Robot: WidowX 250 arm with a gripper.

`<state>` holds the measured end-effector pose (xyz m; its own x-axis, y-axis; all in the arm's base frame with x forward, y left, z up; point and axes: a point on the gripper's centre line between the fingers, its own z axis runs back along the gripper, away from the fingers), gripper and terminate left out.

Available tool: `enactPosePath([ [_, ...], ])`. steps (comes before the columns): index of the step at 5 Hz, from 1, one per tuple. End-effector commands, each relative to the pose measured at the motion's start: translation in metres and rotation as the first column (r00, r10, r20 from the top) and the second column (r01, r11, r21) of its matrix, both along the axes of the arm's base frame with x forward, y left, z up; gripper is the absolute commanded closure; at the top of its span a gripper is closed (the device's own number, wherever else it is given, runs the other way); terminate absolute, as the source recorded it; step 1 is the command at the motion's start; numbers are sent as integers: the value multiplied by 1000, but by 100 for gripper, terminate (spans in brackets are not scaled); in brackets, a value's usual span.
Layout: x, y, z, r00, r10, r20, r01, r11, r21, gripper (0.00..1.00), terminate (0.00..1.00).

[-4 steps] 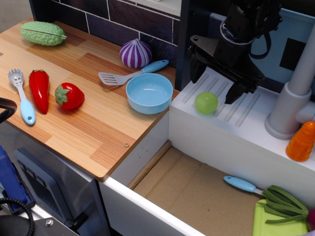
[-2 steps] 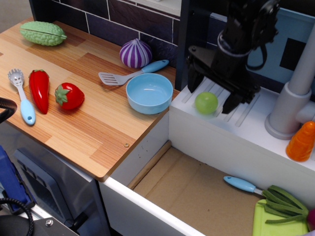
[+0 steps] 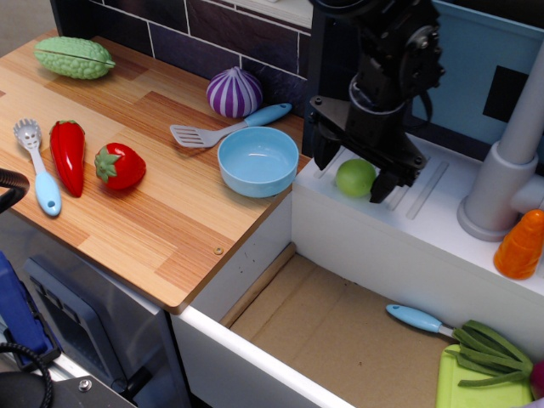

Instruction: Put pear in bowl

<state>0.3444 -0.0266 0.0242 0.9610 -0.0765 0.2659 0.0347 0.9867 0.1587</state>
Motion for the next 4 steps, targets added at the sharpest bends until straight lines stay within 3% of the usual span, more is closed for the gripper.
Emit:
enactPosePath([
  [1,8,3,-1,998,-22,56,23,1000,-13,0,0],
  [2,11,4,-6,998,-19,54,19,1000,-14,100,0],
  [4,3,3,22,1000,18,-3,-18,1000,25,100,0],
])
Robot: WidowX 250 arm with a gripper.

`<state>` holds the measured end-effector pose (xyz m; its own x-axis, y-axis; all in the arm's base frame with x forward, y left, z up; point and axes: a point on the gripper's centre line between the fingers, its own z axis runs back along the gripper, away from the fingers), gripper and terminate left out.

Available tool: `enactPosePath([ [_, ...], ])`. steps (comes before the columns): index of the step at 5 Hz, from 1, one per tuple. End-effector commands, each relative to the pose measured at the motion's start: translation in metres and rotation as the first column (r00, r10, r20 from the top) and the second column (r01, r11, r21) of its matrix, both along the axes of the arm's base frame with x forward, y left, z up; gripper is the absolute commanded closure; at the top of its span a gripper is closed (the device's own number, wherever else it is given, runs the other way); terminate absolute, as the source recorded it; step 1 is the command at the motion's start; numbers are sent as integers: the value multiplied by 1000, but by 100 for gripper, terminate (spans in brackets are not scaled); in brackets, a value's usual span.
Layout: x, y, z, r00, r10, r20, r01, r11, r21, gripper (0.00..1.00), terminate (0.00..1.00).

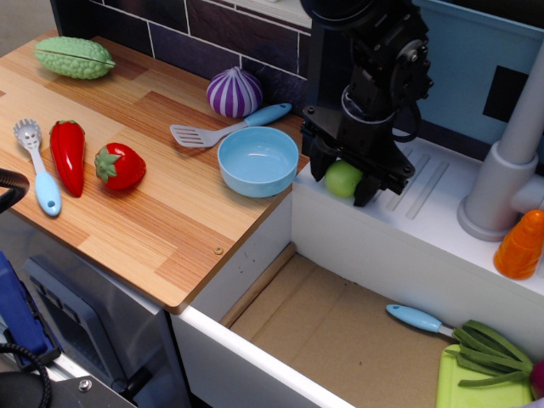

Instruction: Put pear in bowl

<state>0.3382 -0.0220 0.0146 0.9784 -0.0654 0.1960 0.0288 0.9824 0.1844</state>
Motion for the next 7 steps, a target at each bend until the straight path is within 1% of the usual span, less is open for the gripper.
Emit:
enactPosePath([
  [1,1,10,41,999,-2,45,1,1000,20,100,0],
  [2,-3,26,54,1000,-9,26,8,999,46,100,0],
  [3,-9,47,70,998,-58,-4,59,994,90,100,0],
  [4,-13,71,75,989,-139,-42,143,983,115,100,0],
  [5,-17,87,74,983,-169,-71,173,983,62,0,0],
  [6,-16,86,66,982,-187,-38,189,981,54,0,0],
  [7,-16,86,66,982,-187,-38,189,981,54,0,0],
])
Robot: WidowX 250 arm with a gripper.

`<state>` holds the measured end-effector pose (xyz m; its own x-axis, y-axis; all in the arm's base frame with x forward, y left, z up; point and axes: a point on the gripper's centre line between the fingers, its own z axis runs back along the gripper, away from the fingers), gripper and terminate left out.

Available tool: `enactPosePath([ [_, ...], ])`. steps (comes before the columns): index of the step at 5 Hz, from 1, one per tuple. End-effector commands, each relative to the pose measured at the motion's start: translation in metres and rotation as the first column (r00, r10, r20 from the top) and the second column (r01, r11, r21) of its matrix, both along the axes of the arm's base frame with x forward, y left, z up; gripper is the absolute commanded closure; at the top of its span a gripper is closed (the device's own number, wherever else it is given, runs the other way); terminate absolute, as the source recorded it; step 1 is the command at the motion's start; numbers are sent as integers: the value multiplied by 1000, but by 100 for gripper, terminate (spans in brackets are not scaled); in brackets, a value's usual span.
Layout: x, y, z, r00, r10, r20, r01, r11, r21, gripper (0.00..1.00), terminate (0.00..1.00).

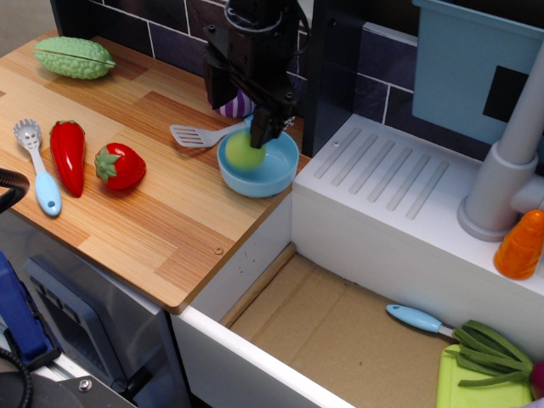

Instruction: Put pear in bowl

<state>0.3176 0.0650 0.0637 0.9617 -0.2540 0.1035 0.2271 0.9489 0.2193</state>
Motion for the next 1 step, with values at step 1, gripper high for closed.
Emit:
enactPosePath([
  [1,4,-1,17,999,-4,55,4,1000,5,0,100],
])
